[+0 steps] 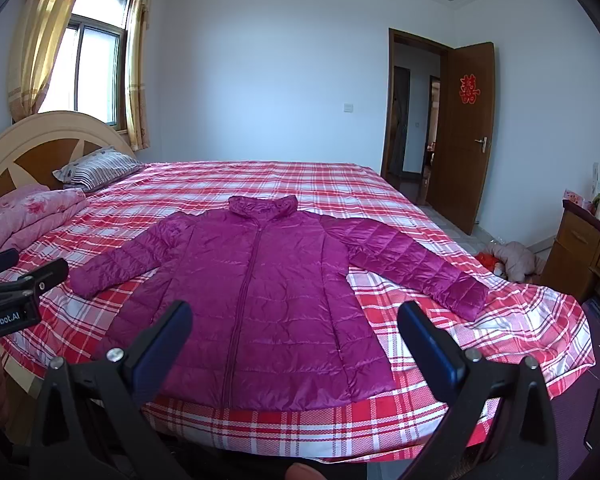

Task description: Fold large clothes

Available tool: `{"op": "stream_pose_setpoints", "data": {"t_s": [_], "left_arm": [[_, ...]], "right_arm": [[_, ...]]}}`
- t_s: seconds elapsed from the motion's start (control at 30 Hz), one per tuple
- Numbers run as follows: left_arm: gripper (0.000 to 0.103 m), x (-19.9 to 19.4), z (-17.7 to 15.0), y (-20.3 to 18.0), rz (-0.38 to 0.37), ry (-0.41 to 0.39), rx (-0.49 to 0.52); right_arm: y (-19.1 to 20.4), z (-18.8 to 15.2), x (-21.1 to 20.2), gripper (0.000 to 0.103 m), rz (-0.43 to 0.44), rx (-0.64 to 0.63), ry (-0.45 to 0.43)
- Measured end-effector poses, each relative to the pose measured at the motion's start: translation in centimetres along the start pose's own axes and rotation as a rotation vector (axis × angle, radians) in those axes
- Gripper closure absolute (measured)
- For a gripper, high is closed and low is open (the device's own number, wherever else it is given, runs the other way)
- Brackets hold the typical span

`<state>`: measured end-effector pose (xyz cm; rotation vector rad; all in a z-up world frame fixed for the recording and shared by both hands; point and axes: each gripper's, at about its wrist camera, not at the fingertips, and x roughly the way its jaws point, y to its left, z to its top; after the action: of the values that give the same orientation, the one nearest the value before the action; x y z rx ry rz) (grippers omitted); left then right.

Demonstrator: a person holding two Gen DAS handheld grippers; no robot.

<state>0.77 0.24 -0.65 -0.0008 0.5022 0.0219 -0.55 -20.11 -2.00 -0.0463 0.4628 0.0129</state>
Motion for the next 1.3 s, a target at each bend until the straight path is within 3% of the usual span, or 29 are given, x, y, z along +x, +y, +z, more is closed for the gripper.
{"op": "stream_pose_setpoints", "data": {"t_s": [1.3], "left_arm": [[0.001, 1.3, -0.5, -0.1, 0.013, 0.039, 0.009]], "right_arm": [[0.3, -0.5, 0.5, 0.0, 0.01, 0.002, 0.021]]}}
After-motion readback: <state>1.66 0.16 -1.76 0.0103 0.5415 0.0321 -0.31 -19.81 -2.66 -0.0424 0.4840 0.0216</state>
